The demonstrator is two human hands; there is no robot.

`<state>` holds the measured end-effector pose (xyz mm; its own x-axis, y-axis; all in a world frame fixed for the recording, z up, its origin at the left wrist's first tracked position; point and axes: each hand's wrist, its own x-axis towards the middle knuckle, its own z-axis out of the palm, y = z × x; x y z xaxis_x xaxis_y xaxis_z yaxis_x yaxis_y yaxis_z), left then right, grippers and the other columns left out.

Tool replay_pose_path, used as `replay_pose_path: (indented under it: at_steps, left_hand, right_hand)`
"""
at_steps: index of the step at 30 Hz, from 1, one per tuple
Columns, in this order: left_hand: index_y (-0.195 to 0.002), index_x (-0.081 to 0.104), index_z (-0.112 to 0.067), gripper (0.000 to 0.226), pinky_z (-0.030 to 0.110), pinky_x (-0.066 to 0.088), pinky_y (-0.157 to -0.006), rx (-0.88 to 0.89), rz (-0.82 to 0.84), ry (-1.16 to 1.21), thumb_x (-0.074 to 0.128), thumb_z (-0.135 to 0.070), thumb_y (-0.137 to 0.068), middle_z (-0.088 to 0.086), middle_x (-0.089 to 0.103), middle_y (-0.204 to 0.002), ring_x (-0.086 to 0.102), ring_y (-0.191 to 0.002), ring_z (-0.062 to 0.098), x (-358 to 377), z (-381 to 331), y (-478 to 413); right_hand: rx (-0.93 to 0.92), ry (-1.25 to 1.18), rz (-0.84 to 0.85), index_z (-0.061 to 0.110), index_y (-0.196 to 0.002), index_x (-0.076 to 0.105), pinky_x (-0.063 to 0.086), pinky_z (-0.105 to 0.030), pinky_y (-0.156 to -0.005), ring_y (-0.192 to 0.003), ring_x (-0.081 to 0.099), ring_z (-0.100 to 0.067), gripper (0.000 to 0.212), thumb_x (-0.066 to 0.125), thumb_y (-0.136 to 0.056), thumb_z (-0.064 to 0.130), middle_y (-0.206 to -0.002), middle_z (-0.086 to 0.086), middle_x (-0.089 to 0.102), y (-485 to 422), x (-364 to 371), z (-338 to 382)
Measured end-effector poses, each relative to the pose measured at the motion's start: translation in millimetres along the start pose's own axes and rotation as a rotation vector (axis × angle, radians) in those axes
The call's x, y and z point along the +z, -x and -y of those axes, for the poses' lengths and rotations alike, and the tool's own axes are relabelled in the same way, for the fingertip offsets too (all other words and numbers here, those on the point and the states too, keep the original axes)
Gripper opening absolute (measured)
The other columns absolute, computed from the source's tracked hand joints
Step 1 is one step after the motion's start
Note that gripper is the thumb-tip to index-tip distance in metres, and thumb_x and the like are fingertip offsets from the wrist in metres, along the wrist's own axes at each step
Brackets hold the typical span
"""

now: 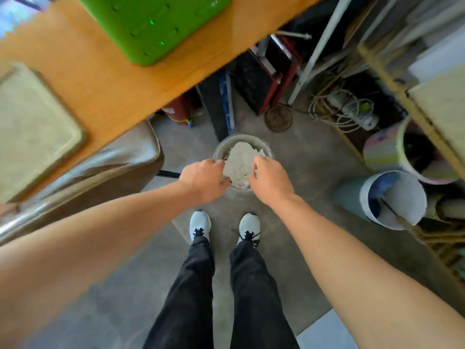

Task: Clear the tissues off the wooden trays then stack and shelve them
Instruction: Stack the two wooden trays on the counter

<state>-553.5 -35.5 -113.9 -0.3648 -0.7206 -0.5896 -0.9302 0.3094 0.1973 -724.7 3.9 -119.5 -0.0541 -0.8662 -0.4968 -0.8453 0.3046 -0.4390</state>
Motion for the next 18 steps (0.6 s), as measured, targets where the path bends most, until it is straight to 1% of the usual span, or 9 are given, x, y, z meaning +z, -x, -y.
replay_pose_path:
  at_steps: [2, 3, 5, 8, 9, 11, 13, 15, 18]
  left_hand:
    - [-0.114, 0.054, -0.012, 0.04, 0.041, 0.045, -0.065, -0.053, -0.068, 0.055, 0.047, -0.047, -0.094, 0.015, 0.067, -0.109, 0.065, -0.094, 0.04, -34.6, 1.2, 37.0]
    - [-0.111, 0.053, -0.012, 0.04, 0.04, 0.044, -0.065, -0.086, -0.112, 0.077, 0.047, -0.047, -0.094, 0.016, 0.067, -0.108, 0.064, -0.094, 0.041, -51.8, 2.1, 53.3]
    - [-0.107, 0.052, -0.011, 0.038, 0.04, 0.042, -0.065, -0.131, -0.169, 0.102, 0.047, -0.046, -0.094, 0.017, 0.066, -0.108, 0.063, -0.096, 0.041, -83.5, 4.9, 101.1]
    - [-0.098, 0.048, -0.015, 0.031, 0.039, 0.039, -0.061, -0.199, -0.279, 0.151, 0.044, -0.046, -0.094, 0.016, 0.066, -0.102, 0.063, -0.091, 0.041, -126.1, 19.9, 163.8]
    - [-0.095, 0.046, -0.016, 0.029, 0.039, 0.039, -0.061, -0.213, -0.317, 0.169, 0.044, -0.045, -0.093, 0.016, 0.066, -0.1, 0.063, -0.09, 0.041, -133.6, 27.4, 184.5]
    - [-0.09, 0.047, -0.015, 0.026, 0.041, 0.044, -0.062, -0.315, -0.467, 0.215, 0.044, -0.041, -0.093, 0.013, 0.066, -0.098, 0.063, -0.089, 0.039, -152.0, 61.7, 246.1]
    - [-0.092, 0.051, -0.015, 0.026, 0.042, 0.048, -0.065, -0.283, -0.428, 0.205, 0.044, -0.041, -0.094, 0.008, 0.065, -0.097, 0.063, -0.087, 0.035, -150.1, 65.3, 260.5]
    - [-0.094, 0.052, -0.018, 0.027, 0.041, 0.049, -0.066, -0.328, -0.402, 0.246, 0.043, -0.043, -0.095, 0.003, 0.065, -0.095, 0.063, -0.085, 0.031, -145.4, 69.2, 276.4]
    - [-0.09, 0.05, -0.022, 0.024, 0.038, 0.048, -0.063, -0.434, -0.534, 0.304, 0.043, -0.044, -0.095, 0.0, 0.061, -0.088, 0.061, -0.079, 0.029, -150.5, 101.6, 312.5]
  right_hand:
    - [-0.053, 0.005, -0.05, 0.008, -0.09, 0.053, 0.041, -0.038, -0.068, -0.091, 0.056, -0.032, 0.007, 0.049, -0.093, 0.014, -0.101, -0.015, 0.061, 18.8, -35.1, 33.6]
    - [-0.075, 0.011, -0.083, 0.006, -0.094, 0.055, 0.045, -0.041, -0.073, -0.094, 0.057, -0.034, 0.01, 0.05, -0.093, 0.015, -0.103, -0.017, 0.062, 26.7, -50.7, 50.4]
    - [-0.154, 0.044, -0.101, 0.006, -0.097, 0.055, 0.049, -0.045, -0.076, -0.094, 0.058, -0.037, 0.014, 0.05, -0.093, 0.018, -0.105, -0.018, 0.061, 55.6, -79.9, 85.3]
    - [-0.244, 0.089, -0.103, 0.005, -0.091, 0.052, 0.044, -0.041, -0.066, -0.087, 0.057, -0.036, 0.014, 0.049, -0.094, 0.019, -0.099, -0.016, 0.057, 76.6, -111.9, 134.4]
    - [-0.272, 0.095, -0.091, 0.006, -0.089, 0.05, 0.041, -0.039, -0.064, -0.085, 0.056, -0.035, 0.014, 0.049, -0.094, 0.019, -0.097, -0.015, 0.056, 84.9, -115.2, 147.3]
    - [-0.442, 0.163, -0.05, 0.007, -0.087, 0.048, 0.039, -0.037, -0.062, -0.083, 0.056, -0.035, 0.015, 0.049, -0.094, 0.02, -0.093, -0.012, 0.053, 99.6, -124.8, 208.0]
    - [-0.45, 0.238, -0.042, 0.009, -0.089, 0.048, 0.038, -0.037, -0.062, -0.084, 0.056, -0.033, 0.014, 0.049, -0.094, 0.023, -0.092, -0.009, 0.052, 100.9, -122.3, 210.5]
    - [-0.468, 0.268, -0.031, 0.012, -0.091, 0.048, 0.039, -0.036, -0.062, -0.085, 0.056, -0.032, 0.014, 0.048, -0.094, 0.026, -0.095, -0.007, 0.052, 102.5, -114.6, 215.4]
    - [-0.565, 0.297, -0.059, 0.012, -0.095, 0.052, 0.04, -0.036, -0.063, -0.087, 0.056, -0.032, 0.015, 0.048, -0.094, 0.027, -0.097, -0.008, 0.055, 112.3, -107.3, 265.5]
